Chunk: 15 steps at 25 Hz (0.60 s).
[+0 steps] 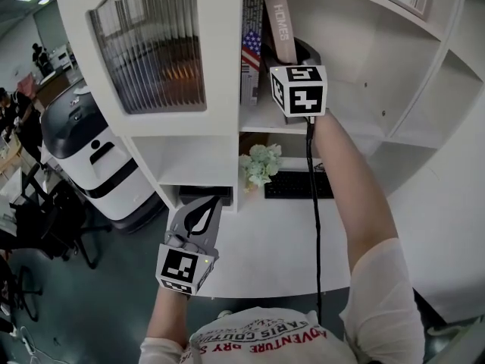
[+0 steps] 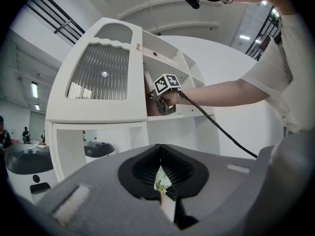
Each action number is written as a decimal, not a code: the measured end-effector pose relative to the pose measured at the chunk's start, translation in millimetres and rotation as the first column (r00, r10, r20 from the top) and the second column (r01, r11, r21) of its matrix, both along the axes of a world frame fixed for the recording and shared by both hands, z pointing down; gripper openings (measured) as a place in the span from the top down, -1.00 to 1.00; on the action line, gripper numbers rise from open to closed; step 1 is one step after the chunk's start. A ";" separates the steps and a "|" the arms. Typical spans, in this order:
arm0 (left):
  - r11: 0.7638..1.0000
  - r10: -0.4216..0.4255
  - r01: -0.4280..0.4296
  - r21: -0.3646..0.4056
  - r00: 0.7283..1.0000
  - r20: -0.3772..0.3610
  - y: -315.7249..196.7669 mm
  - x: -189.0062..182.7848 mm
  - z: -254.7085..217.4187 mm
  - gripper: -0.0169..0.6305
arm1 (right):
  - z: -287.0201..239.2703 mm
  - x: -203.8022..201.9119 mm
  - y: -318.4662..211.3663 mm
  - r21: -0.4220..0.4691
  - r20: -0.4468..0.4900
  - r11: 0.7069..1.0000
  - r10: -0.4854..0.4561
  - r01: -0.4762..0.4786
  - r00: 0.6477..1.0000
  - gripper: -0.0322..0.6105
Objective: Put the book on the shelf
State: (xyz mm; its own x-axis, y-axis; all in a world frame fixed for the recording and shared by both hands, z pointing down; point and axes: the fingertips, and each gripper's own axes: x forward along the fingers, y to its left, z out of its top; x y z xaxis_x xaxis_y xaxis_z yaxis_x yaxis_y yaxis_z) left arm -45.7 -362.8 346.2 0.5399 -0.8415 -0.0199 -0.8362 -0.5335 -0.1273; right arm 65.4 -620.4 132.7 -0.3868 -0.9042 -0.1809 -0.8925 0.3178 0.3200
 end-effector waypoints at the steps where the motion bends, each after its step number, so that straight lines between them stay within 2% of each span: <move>1: 1.000 -0.002 0.002 -0.003 1.000 -0.002 -1.0 -1.0 1.1 0.93 | 0.9 -0.4 -2.2 -0.007 0.001 1.000 -0.007 0.007 1.000 0.15; 8: 1.000 0.010 -0.010 -0.013 1.000 -0.004 -7.9 -1.4 5.0 0.93 | 4.0 0.0 -3.9 -0.042 0.005 0.998 -0.049 0.049 0.999 0.06; 15: 1.000 0.028 -0.028 -0.003 1.000 -0.014 -9.7 3.9 -1.5 0.93 | 5.0 12.0 11.8 -0.032 -0.024 0.999 0.038 -0.039 0.999 0.05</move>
State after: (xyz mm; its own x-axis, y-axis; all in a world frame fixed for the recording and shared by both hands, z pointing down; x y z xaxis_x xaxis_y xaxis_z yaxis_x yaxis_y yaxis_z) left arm -41.8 -372.5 344.7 0.5629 -0.8261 -0.0248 -0.8226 -0.5571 -0.1138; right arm 77.3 -608.6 137.7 -0.3551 -0.9239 -0.1427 -0.8967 0.2935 0.3313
